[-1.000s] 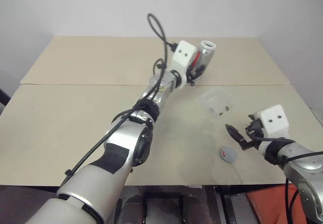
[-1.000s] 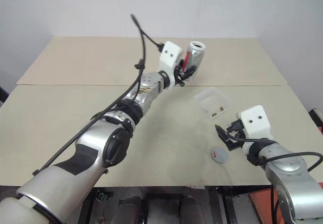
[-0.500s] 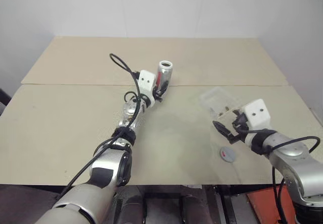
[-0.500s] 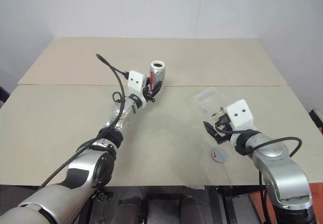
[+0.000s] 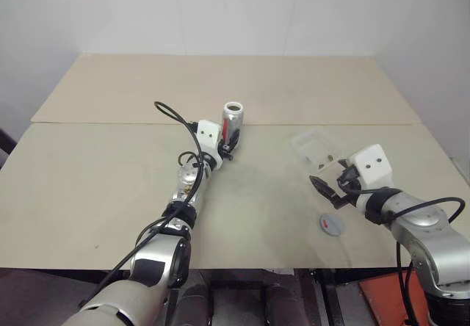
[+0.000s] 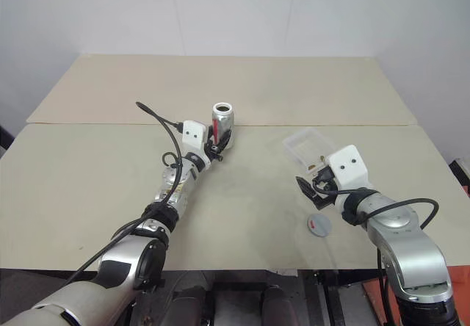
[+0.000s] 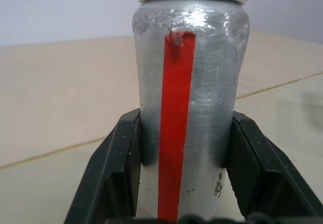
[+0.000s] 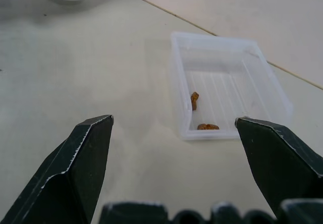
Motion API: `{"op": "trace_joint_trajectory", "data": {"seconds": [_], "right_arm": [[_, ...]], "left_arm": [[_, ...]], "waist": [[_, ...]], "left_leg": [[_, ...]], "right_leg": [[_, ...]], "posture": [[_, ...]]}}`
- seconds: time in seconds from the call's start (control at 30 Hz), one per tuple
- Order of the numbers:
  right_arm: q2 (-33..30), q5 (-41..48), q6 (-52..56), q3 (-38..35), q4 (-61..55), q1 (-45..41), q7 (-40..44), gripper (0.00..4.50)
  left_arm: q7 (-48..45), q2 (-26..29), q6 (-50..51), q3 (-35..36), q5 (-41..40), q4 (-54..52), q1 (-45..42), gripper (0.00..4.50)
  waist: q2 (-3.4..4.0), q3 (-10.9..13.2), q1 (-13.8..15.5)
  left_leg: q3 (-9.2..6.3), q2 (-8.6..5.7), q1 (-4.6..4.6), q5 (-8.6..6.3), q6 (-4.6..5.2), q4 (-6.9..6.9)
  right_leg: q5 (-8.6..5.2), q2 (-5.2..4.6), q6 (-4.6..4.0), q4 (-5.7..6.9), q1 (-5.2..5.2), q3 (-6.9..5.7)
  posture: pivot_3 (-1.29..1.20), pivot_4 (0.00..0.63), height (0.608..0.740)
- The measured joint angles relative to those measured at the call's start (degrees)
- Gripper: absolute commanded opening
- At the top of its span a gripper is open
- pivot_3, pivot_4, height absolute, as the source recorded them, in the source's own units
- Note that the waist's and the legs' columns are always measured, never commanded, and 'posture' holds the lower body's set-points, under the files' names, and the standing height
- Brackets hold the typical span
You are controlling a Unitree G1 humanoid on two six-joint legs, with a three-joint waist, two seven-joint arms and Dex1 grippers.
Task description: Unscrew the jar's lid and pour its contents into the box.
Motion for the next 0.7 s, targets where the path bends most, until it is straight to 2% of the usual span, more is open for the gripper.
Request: {"op": "trace_joint_trajectory", "data": {"seconds": [0.2, 0.43, 0.6, 0.7], "right_arm": [[-0.1, -0.9, 0.0, 0.0, 0.0, 0.1, 0.3, 4.48], [-0.1, -1.5, -0.4, 0.0, 0.1, 0.0, 0.8, 4.50], [-0.1, -1.6, -0.9, 0.0, 0.1, 0.0, 0.9, 4.50], [-0.2, -1.6, -0.9, 0.0, 0.1, 0.0, 1.4, 4.50]], "left_arm": [[-0.9, 0.1, 0.1, 0.0, -0.7, 0.2, 1.0, 2.02], [-3.3, 0.0, 1.4, 0.1, -2.5, 0.2, 2.4, 4.39], [-2.9, -0.3, 1.3, 0.4, -3.1, -1.8, 3.6, 4.45], [-3.7, -0.8, 2.1, 0.6, -5.0, -9.1, 7.8, 4.45]], "waist": [[0.00, 0.0, 0.0], [0.00, 0.0, -0.1], [0.00, 0.0, -0.1], [0.01, 0.0, -0.3]], "left_leg": [[0.00, 0.00, 0.04, 0.00, 0.00, 0.01], [-0.01, 0.00, 0.04, 0.00, 0.00, 0.01], [-0.01, 0.00, 0.03, 0.00, 0.00, 0.01], [-0.02, 0.02, 0.03, 0.00, 0.00, 0.00]], "right_leg": [[0.00, 0.00, 0.00, 0.02, 0.04, 0.00], [0.00, 0.00, 0.00, 0.01, 0.03, 0.00], [0.00, 0.00, 0.00, 0.01, 0.03, 0.00], [0.00, 0.00, 0.00, 0.01, 0.02, 0.01]], "posture": [[0.00, 0.150, 0.740], [0.00, 0.150, 0.740], [0.00, 0.150, 0.740], [0.00, 0.150, 0.740]]}}
